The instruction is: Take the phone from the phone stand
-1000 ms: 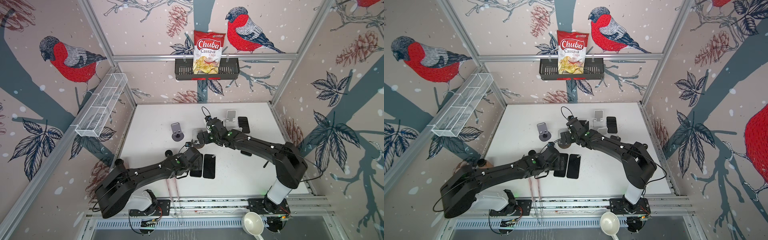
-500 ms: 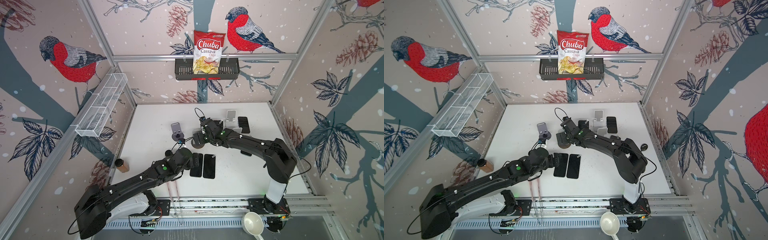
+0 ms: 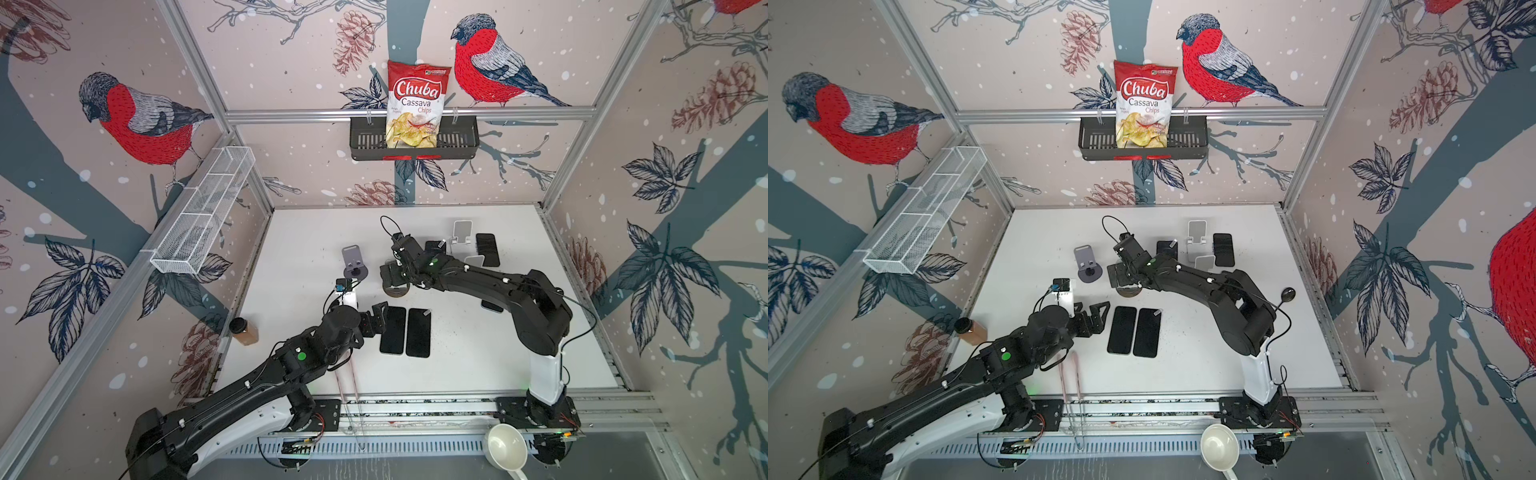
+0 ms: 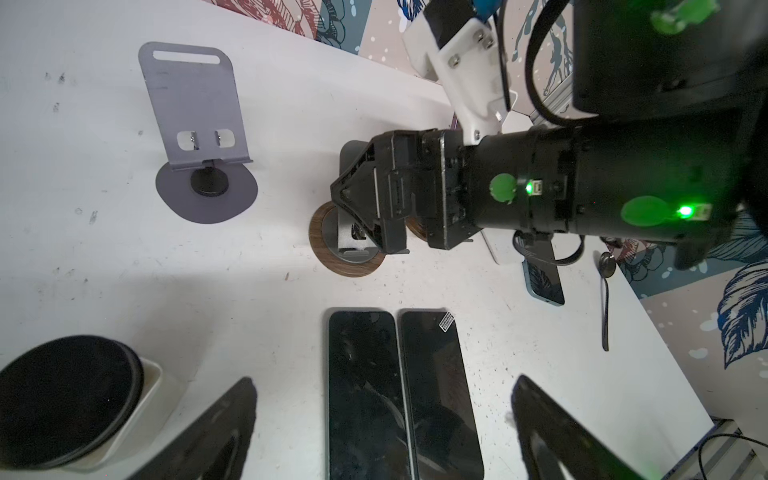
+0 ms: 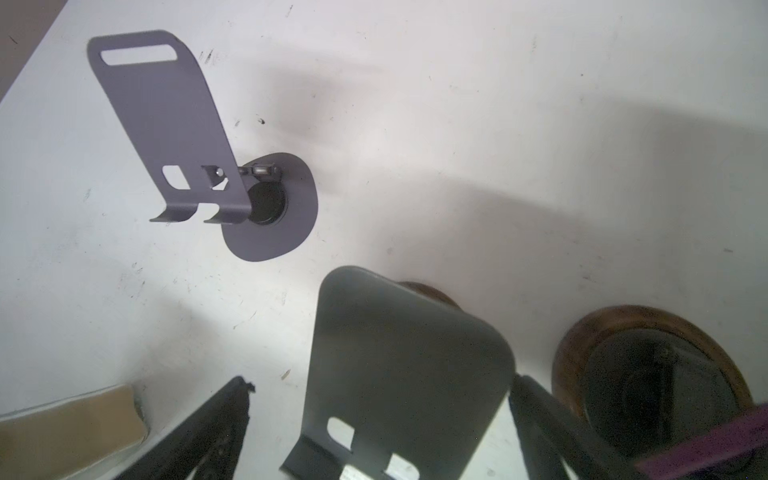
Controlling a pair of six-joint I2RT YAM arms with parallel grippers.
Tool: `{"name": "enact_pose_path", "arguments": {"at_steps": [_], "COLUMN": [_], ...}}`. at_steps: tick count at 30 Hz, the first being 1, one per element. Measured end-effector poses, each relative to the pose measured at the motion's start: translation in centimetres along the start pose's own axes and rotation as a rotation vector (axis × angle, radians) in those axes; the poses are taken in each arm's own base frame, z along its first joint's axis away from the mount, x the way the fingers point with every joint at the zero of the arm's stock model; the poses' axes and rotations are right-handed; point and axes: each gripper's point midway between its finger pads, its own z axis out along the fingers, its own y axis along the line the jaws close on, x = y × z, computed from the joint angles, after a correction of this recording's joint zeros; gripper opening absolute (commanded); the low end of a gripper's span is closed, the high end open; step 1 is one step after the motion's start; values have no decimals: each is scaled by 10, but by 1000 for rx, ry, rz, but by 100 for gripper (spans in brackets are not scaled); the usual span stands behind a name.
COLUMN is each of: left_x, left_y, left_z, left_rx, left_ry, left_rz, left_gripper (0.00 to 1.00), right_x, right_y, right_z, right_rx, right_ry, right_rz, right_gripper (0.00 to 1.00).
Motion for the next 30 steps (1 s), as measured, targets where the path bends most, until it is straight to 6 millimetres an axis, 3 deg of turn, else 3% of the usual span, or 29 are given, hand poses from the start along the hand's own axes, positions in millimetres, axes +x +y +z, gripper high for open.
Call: {"name": "enact_pose_path", "arguments": {"at_steps": [13, 20, 30], "left_x": [6, 8, 8], "left_y": [4, 5, 6], "left_z": [8, 10, 10], "left_rx": [-32, -37, -33], "left_ry": [17, 22, 8], "left_rz": [31, 44, 54], "left_gripper": [96, 96, 96], "right_x": [3, 4, 0], "right_y": [-7, -11, -11], "right_z": [21, 26, 26], "right_rx": [122, 160, 160], "right_ry": [24, 25, 13], "right_rz": [25, 44, 67], "right_gripper": [98, 75, 70]}}
